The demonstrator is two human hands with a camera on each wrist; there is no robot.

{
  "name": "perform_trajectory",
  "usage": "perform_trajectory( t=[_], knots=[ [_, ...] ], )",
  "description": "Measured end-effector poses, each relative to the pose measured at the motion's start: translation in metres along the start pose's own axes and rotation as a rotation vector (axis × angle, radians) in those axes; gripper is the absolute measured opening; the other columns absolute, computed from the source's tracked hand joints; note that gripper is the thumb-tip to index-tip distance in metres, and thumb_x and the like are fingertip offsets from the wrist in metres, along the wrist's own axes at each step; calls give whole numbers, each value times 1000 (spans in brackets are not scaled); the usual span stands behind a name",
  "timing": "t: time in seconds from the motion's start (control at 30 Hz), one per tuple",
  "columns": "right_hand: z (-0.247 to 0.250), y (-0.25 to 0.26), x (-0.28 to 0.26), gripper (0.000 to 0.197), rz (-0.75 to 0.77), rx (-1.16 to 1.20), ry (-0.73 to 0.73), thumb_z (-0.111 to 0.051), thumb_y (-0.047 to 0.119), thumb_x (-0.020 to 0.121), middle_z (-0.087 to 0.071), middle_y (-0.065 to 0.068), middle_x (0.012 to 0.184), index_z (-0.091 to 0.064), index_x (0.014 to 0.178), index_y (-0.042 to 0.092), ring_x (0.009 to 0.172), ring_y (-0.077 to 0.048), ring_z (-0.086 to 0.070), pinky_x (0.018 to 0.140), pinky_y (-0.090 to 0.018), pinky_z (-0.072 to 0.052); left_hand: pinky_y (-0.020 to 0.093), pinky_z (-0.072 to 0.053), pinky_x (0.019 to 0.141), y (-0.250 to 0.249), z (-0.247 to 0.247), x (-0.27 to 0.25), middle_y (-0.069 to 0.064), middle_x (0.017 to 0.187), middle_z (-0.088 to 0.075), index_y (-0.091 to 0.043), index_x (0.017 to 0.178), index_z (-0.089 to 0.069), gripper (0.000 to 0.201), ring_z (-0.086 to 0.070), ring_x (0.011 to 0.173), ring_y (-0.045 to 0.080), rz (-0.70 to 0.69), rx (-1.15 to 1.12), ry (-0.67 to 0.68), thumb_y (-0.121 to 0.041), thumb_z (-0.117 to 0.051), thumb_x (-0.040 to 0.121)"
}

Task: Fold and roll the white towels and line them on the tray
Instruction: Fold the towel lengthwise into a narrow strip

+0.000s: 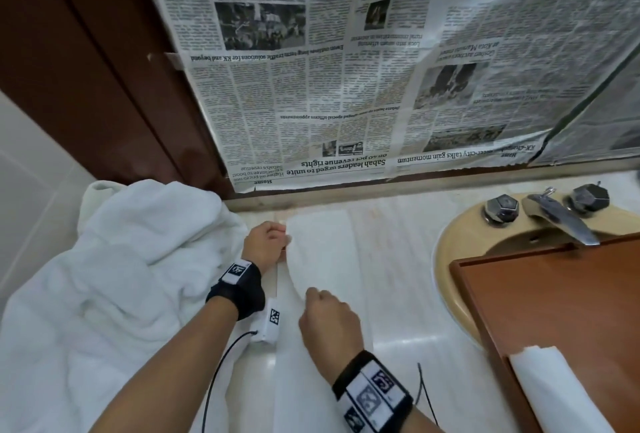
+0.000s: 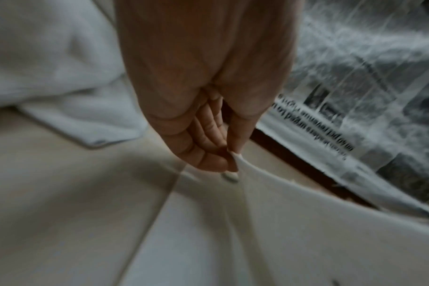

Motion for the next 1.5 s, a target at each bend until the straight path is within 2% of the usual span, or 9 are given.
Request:
perform_trajectory(
  t=[0.17,0.27,0.33,0.63,1.0,1.1,1.23,1.33,1.5],
  knots=[
    [-38,6,4,51,42,14,121,-89,16,22,-40,7,43,-48,53,20,27,-14,-36,52,-20,11,42,-61,77,31,6,16,1,77,-69,-21,91,-66,14,-67,73,23,17,129,-25,-10,-67,83],
    [-37,9,4,29,-61,-9,171,-66,15,75,-35,4,66,-38,81,18,50,-20,-33,44,-24,-5,45,-59,84,35,6,19,-4,74,-64,-23,93,-66,16,-62,74,22,10,164,-38,-15,-58,81],
    [-48,2,6,4,-18,21,178,-40,14,94,-40,0,82,-38,96,15,68,-24,-39,47,-27,-13,41,-56,88,33,6,16,-6,78,-62,-21,96,-65,19,-58,79,21,-4,211,-52,-15,-53,84],
    [-54,-8,6,12,19,107,187,-39,24,94,-42,1,78,-33,90,15,63,-22,-38,47,-28,-16,17,-35,74,31,3,13,-5,73,-57,-13,93,-65,8,-54,83,18,13,354,-187,-17,-58,90],
    [-36,-22,9,25,27,347,329,-52,41,87,-61,2,76,-51,80,17,68,-18,-54,66,-34,-47,28,-41,72,23,1,8,10,106,-65,-8,95,-63,15,-54,86,25,82,459,-201,-19,-60,86],
    [-28,-39,27,30,15,406,191,-52,51,84,-61,7,76,-54,78,22,73,-14,-58,68,-33,-50,29,-42,74,24,2,6,12,108,-64,-7,103,-61,21,-56,91,29,96,445,-214,-18,-60,86],
    [-21,-68,67,34,129,198,-40,-45,39,93,-60,-2,117,-60,115,17,106,-24,-53,86,-39,-43,35,-42,76,24,2,5,17,116,-59,-3,114,-46,28,-56,97,35,87,462,-192,-13,-57,90],
    [-20,-81,97,47,116,40,35,-41,35,100,-35,1,154,-41,145,22,136,-25,-36,103,-41,-33,42,-44,82,26,-1,2,14,130,-49,-8,127,-39,39,-53,114,36,49,570,-188,-9,-52,90],
    [-34,-98,109,55,128,-167,204,-28,43,104,-5,9,165,-15,156,31,150,-20,-11,115,-43,-19,49,-46,91,35,-1,-7,-4,150,-29,-27,144,-35,60,-37,127,31,-203,836,-129,-6,-44,89]
  ],
)
Point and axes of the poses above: each hand's wrist, its own x-axis towards the middle knuckle, its own z-axis out of the back of the hand, y = z × x, the point moved 1 cm from there along x, towards the middle knuckle
